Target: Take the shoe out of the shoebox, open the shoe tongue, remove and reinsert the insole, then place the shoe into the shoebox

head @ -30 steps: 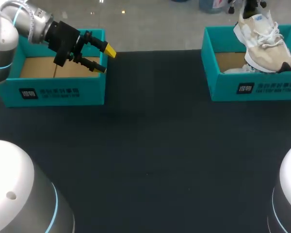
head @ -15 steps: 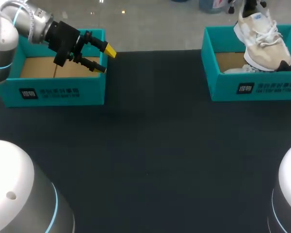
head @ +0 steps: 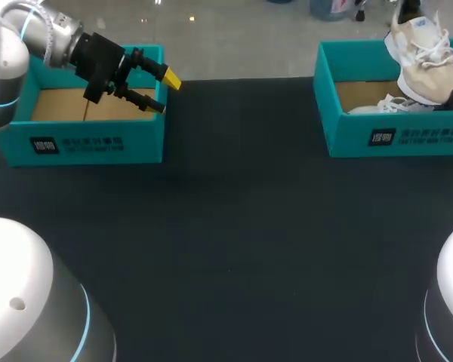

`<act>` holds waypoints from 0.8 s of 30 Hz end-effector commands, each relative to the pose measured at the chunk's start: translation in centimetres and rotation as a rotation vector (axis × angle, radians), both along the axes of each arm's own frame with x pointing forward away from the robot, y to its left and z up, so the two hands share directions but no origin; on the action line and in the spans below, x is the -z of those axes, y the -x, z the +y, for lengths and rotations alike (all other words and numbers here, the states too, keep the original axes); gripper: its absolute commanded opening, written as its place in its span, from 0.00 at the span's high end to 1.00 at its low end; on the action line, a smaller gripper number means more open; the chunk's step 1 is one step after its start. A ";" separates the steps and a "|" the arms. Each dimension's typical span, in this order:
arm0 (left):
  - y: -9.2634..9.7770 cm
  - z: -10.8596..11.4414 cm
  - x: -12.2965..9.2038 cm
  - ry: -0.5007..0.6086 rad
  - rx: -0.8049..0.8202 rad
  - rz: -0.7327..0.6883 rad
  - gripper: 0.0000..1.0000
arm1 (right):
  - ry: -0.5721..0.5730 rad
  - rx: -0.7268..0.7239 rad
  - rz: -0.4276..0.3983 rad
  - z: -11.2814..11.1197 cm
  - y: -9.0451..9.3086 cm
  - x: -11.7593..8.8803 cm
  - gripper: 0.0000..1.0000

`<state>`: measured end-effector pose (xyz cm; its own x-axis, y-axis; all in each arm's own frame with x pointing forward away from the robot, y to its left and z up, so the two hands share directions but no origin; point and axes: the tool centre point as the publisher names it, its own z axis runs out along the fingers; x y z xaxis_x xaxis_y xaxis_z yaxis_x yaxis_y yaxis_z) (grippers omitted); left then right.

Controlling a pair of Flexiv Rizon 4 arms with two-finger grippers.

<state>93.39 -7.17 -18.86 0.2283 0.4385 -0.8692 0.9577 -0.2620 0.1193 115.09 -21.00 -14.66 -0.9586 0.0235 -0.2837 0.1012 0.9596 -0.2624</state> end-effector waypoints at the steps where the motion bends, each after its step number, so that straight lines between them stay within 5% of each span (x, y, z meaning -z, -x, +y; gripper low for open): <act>1: 0.0 0.0 0.0 -0.002 0.001 -0.001 0.00 | 0.006 -0.007 0.006 -2.0 -1.0 0.4 1.00; 10: 0.0 0.0 0.0 -0.002 0.001 -0.001 0.00 | -0.005 0.084 0.027 -7.3 -3.2 1.1 1.00; 20: 0.0 0.0 0.0 -0.002 0.001 -0.001 0.00 | -0.047 0.220 0.037 -9.6 -4.6 2.1 1.00; 24: 0.0 0.0 0.0 -0.002 0.001 -0.001 0.00 | -0.084 0.384 0.025 -10.2 -4.4 2.4 1.00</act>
